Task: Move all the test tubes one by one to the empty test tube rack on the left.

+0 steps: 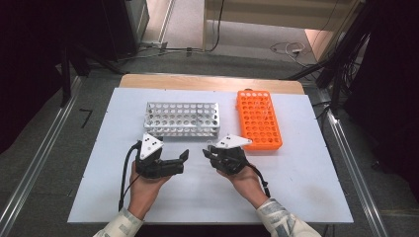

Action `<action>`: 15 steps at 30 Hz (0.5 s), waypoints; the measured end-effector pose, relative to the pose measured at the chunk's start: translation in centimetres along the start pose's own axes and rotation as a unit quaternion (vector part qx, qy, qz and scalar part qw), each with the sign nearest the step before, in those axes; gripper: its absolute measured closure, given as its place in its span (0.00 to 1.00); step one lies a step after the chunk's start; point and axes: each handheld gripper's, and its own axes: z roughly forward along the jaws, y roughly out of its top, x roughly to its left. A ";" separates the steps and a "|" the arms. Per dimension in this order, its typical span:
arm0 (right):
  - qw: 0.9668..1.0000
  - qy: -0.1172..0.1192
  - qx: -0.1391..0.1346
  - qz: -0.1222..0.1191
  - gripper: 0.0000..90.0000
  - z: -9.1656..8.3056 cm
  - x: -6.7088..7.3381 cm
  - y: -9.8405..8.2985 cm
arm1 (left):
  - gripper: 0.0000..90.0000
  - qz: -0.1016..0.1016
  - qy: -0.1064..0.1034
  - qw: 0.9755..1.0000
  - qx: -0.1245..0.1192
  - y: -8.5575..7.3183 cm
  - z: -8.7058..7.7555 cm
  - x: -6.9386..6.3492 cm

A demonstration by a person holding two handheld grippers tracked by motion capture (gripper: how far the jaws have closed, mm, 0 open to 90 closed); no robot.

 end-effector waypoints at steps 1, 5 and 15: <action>1.000 0.002 0.001 -0.002 0.81 0.1 0.2 0.0 | 0.08 0.001 -0.003 1.000 -0.001 0.0 0.0 -0.1; 1.000 0.014 0.002 -0.008 0.81 0.6 1.1 0.2 | 0.10 0.006 -0.008 1.000 -0.003 0.1 0.1 -0.5; 0.999 0.041 0.002 -0.018 0.81 1.6 3.0 1.1 | 0.25 0.016 -0.034 0.999 -0.014 0.1 0.1 -1.5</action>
